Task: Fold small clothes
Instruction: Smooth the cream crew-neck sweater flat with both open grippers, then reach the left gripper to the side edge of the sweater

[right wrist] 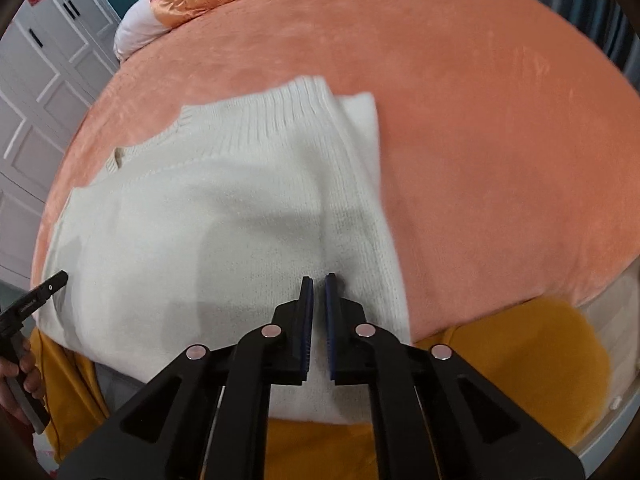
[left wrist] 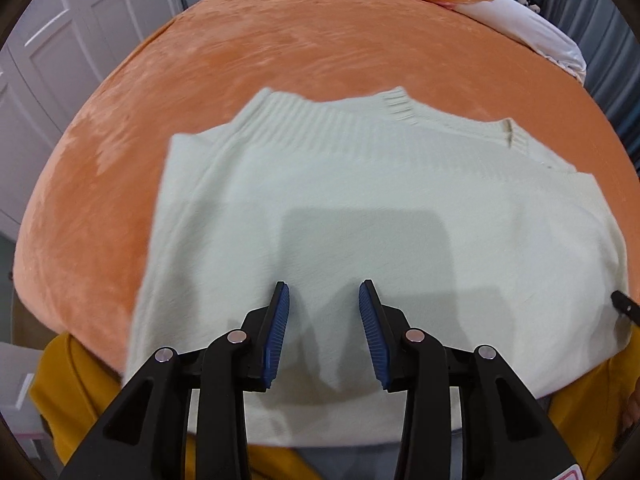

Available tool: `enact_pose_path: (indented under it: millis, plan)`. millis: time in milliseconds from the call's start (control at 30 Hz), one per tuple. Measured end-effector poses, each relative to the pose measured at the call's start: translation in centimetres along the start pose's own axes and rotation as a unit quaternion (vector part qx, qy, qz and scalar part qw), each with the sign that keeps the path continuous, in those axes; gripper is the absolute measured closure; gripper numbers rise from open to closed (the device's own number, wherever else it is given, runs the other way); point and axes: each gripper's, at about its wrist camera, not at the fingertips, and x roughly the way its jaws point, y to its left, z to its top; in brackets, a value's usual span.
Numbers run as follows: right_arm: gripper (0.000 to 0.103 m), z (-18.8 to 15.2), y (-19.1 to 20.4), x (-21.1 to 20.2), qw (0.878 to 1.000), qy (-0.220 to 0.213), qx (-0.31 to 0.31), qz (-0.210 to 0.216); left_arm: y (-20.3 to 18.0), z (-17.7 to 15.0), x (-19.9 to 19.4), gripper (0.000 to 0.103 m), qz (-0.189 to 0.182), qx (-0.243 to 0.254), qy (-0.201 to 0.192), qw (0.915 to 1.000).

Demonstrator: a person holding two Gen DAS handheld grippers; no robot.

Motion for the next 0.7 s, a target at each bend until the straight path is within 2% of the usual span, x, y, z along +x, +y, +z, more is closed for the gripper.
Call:
enact_pose_path:
  millis: [67,100,167,233,300,333,433,467,600,700]
  plan:
    - [0.099,0.5,0.3,-0.9,1.000,-0.001,0.013,-0.003,0.9,-0.4,-0.3,0.065,0.002,-0.015,0.005,0.9999]
    - [0.095,0.6,0.8,-1.6,1.000,-0.008,0.008,-0.001,1.4,-0.7,-0.5,0.065,0.009,-0.021,0.007,0.9997]
    - [0.095,0.7,2.0,-2.6,1.000,-0.019,-0.014,0.003,2.3,-1.3,-0.3,0.065,0.011,-0.029,0.012,0.9994]
    - [0.095,0.3,2.9,-2.2,0.999,-0.007,-0.037,-0.005,3.4,-1.9,0.1,0.065,0.003,-0.044,0.015,0.9989]
    - [0.096,-0.6,2.7,0.0,0.998,0.021,-0.045,-0.025,3.6,-2.1,0.0,0.065,0.002,-0.047,0.012,0.9988]
    - [0.099,-1.1,2.2,0.9,0.999,0.026,-0.039,-0.018,3.7,-2.1,-0.1,0.065,0.003,-0.047,0.012,0.9988]
    - [0.098,-0.9,2.2,0.3,0.999,0.021,-0.021,-0.014,4.0,-2.3,-0.4,0.065,0.003,-0.051,0.013,0.9986]
    - [0.095,-0.7,2.7,-0.1,0.999,0.018,-0.022,-0.015,4.1,-2.5,-0.6,0.065,0.003,-0.054,0.014,0.9984]
    - [0.094,0.5,7.6,-2.4,0.997,-0.003,-0.073,0.024,6.1,-3.4,-2.3,0.066,0.002,-0.084,0.009,0.9964]
    - [0.094,1.2,12.8,-2.1,0.991,0.005,-0.124,0.048,8.6,-3.9,-4.0,0.066,-0.010,-0.121,-0.004,0.9925]
